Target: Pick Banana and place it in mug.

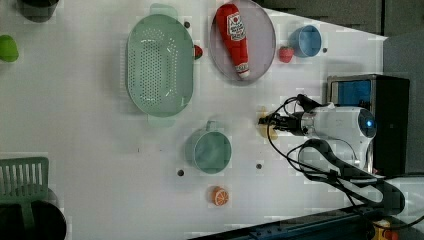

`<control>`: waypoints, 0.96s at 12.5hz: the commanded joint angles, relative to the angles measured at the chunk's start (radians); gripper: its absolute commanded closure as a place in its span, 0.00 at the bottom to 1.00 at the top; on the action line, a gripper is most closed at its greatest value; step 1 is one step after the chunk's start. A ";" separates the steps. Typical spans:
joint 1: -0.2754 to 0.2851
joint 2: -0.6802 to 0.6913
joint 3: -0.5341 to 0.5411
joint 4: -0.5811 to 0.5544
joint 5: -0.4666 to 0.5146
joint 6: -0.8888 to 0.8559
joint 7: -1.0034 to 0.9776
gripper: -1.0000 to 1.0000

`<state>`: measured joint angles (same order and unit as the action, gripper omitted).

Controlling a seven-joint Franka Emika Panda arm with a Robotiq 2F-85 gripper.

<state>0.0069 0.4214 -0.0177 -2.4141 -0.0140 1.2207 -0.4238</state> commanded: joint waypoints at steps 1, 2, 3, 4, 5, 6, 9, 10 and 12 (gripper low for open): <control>-0.004 -0.083 -0.001 0.011 0.008 -0.020 -0.016 0.64; -0.007 -0.127 -0.005 0.014 0.008 -0.059 -0.016 0.64; -0.010 -0.178 -0.009 0.020 0.008 -0.132 -0.016 0.64; -0.014 -0.231 -0.012 0.037 0.008 -0.230 -0.016 0.64; -0.017 -0.284 -0.015 0.063 0.008 -0.332 -0.016 0.64; -0.018 -0.335 -0.020 0.094 0.008 -0.437 -0.016 0.64; -0.016 -0.451 -0.014 0.212 0.008 -0.713 -0.016 0.64; -0.013 -0.477 -0.006 0.250 0.008 -0.774 -0.010 0.64; -0.004 -0.509 0.020 0.303 0.016 -0.871 0.018 0.64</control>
<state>-0.0114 -0.1064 -0.0390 -2.1016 0.0301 0.3757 -0.4226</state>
